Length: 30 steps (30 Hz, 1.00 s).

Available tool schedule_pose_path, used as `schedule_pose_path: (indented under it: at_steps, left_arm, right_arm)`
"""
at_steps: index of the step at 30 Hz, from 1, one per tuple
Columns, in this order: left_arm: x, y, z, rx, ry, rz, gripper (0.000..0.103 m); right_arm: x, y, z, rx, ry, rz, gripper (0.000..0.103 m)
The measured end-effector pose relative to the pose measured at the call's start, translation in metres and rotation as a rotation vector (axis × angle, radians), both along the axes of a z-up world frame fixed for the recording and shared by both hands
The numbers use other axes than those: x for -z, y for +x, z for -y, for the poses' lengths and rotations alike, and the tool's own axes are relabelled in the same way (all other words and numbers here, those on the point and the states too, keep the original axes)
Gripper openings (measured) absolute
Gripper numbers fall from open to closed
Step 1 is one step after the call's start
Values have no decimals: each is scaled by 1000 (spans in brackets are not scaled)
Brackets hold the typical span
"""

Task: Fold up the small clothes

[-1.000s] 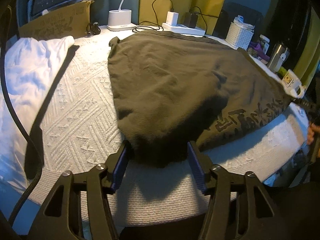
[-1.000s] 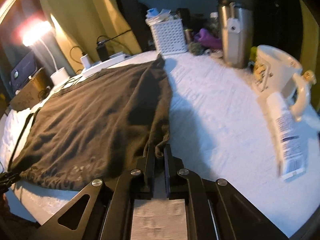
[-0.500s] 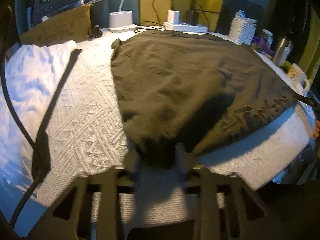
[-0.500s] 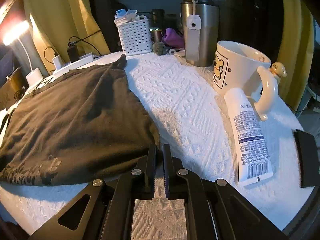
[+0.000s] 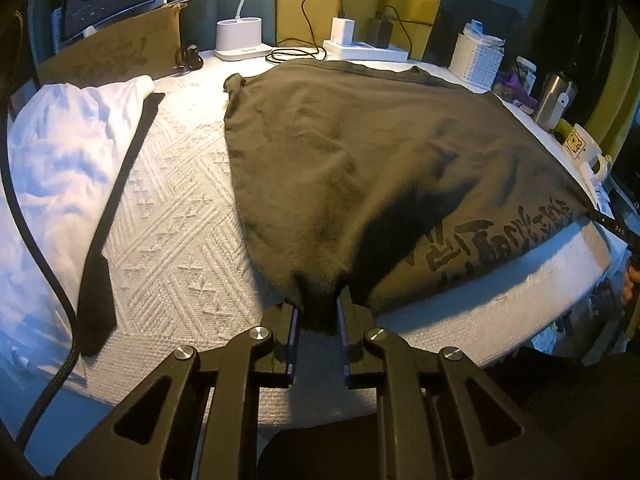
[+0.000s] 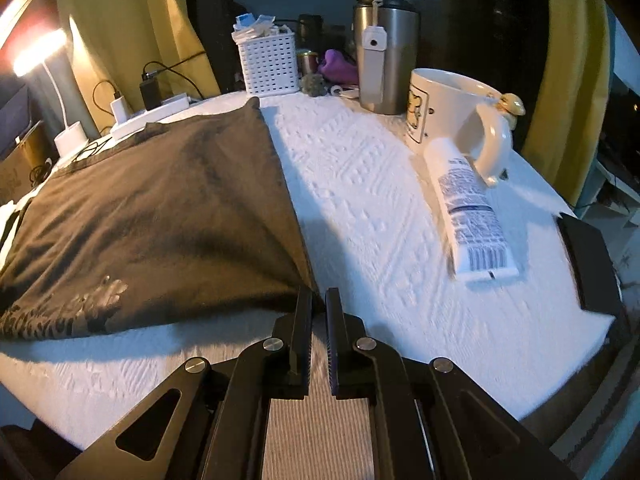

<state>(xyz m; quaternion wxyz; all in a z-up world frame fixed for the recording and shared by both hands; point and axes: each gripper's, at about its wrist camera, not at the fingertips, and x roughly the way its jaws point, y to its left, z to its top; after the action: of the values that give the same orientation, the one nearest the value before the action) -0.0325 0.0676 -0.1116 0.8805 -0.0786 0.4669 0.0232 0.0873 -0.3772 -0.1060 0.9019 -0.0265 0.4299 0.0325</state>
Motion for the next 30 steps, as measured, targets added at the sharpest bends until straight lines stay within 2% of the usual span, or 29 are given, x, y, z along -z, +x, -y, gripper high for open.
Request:
schedule_pose_path:
  at_steps: [6, 8, 9, 10, 13, 14, 15, 16, 17, 21, 25, 30]
  left_arm:
    - [5, -2, -7, 36, -31, -40, 19]
    - [2, -2, -14, 25, -51, -48, 28]
    - [1, -2, -18, 14, -50, -46, 40]
    - [-1, -3, -24, -3, -52, -39, 52]
    - [-7, -4, -43, -54, -73, -18, 55]
    - [-8, -3, -47, -66, -72, -15, 56]
    - [-9, 1, -50, -77, -65, -15, 57]
    - [-8, 4, -52, -79, -57, -17, 58]
    - [-9, 7, -52, -78, -48, -17, 58]
    - [-20, 20, -55, -64, -35, 24, 58]
    - [-34, 32, -69, -83, -63, 78, 58]
    - [-27, 64, -88, -146, -43, 58, 58]
  right_arm:
    - [-3, -9, 1, 13, -38, -23, 6]
    - [-5, -7, 1, 47, -110, -33, 6]
    - [-6, -5, 4, 67, -138, -36, 6]
    - [-9, -4, 7, 81, -137, -34, 11]
    - [-17, -2, 10, 87, -138, -19, 18]
    - [-19, 0, 9, 84, -139, -16, 24]
    - [-22, 3, 6, 79, -128, -11, 52]
    - [-24, 6, 4, 75, -114, -3, 86]
    - [-28, 9, 0, 65, -90, 22, 93]
    - [-33, 24, -19, 32, -82, 41, 93]
    - [-33, 44, -38, 6, -85, 25, 93]
    - [-30, 73, -66, -56, -65, 10, 93]
